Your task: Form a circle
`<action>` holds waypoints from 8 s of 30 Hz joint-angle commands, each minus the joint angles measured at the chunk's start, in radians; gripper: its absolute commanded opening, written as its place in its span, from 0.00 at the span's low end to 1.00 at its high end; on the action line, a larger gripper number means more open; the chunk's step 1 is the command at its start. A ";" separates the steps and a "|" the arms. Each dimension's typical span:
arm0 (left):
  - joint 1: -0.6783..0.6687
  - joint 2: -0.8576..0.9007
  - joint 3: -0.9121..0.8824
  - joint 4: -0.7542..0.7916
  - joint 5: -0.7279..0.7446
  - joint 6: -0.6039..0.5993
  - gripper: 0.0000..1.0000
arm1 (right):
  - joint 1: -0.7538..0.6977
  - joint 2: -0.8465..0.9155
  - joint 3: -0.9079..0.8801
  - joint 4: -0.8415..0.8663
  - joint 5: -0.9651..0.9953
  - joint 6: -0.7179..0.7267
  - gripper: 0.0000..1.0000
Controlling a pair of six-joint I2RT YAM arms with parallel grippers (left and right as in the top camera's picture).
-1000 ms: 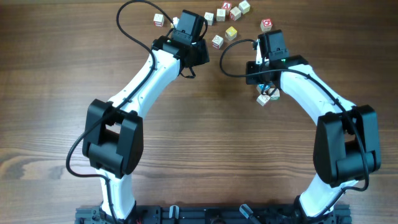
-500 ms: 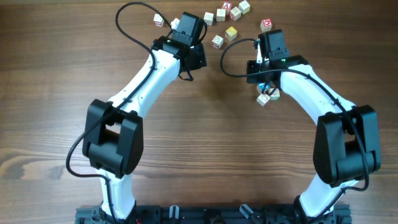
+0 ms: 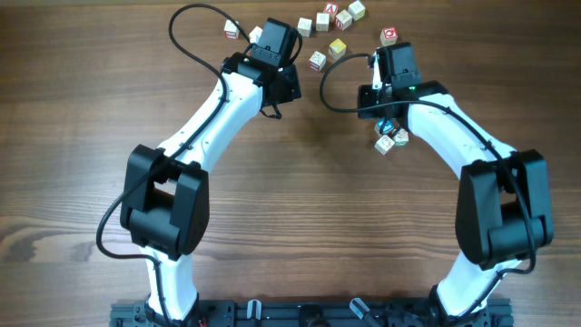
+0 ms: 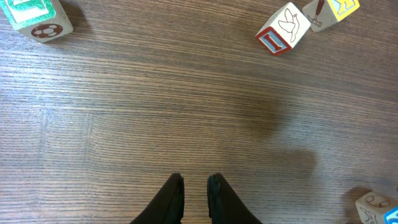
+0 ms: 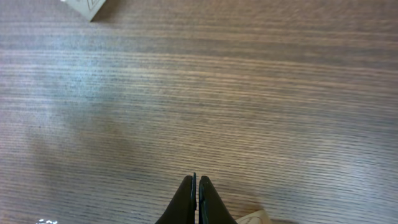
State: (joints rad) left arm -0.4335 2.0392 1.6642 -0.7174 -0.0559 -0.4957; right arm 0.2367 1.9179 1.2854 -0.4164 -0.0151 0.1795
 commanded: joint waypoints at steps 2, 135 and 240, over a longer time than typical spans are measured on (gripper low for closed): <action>-0.002 0.010 -0.009 0.002 -0.017 -0.007 0.18 | 0.000 0.024 -0.005 0.009 -0.031 -0.021 0.05; -0.552 -0.901 -0.010 -0.695 -0.747 -0.354 1.00 | -0.147 -1.238 0.026 -0.702 0.374 0.109 1.00; 0.425 -2.036 -1.658 0.640 0.085 0.354 1.00 | -0.286 -1.914 -1.280 0.419 -0.031 0.112 1.00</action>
State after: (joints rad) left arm -0.0162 0.0154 0.0147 -0.0753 -0.0269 -0.2123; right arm -0.0528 0.0154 0.0063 0.0006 -0.0448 0.2874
